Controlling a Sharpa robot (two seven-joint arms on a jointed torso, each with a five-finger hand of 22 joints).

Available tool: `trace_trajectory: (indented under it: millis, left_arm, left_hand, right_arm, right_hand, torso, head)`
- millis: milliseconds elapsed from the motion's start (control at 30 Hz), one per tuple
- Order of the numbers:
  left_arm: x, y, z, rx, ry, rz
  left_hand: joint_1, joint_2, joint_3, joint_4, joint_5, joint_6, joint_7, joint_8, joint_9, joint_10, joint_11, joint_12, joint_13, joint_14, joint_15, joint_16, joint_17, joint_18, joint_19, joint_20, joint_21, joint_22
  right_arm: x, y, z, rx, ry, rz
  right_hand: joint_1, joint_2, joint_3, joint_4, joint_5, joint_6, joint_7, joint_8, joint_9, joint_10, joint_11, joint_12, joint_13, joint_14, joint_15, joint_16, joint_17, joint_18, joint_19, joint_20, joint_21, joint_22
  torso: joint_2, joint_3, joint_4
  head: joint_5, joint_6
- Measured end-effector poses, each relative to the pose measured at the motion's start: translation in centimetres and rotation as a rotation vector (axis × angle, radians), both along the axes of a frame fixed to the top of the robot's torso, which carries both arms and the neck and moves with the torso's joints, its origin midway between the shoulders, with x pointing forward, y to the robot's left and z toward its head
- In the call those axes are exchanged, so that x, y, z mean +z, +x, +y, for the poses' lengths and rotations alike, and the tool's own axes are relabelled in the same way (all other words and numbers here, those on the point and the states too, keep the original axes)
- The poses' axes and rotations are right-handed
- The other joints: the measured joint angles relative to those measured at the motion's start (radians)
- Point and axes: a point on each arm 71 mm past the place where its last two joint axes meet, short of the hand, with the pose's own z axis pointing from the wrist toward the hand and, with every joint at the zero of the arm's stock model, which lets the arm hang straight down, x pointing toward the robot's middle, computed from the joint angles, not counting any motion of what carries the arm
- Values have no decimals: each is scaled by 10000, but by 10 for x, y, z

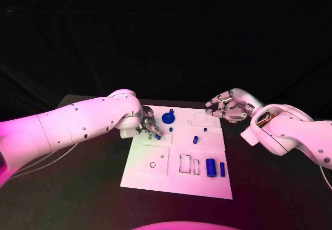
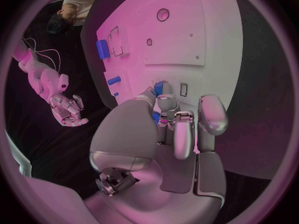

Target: Assemble the parts on the task board

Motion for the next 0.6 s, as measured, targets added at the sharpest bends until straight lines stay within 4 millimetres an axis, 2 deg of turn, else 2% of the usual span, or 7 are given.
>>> trace_trajectory:
  millis: [333,600]
  left_arm:
    - [-1,-3,0,84,-213,-236]
    - [-8,-5,-1,93,-214,-399]
  left_hand:
    - [-190,-190,415,-55,-5,-1,3,4,101,63,11,37,70,0,0,0,-1,0,0,0,49,78]
    - [-219,-218,455,-72,-7,5,-2,51,104,100,-22,42,74,0,0,0,-1,1,0,0,49,93]
  right_arm:
    - [-1,0,-1,-5,-9,35]
    - [-2,-1,-1,1,-14,64]
  right_hand:
    - [0,0,0,0,0,0,0,0,-1,0,0,0,0,0,0,0,0,0,0,0,0,0]
    - [0,0,28,28,-1,1,-1,0,-1,0,0,0,1,0,0,0,0,0,0,0,-40,0]
  torso:
    - [10,-15,-6]
    - [10,-21,-12]
  head:
    - [22,-51]
    - [38,-85]
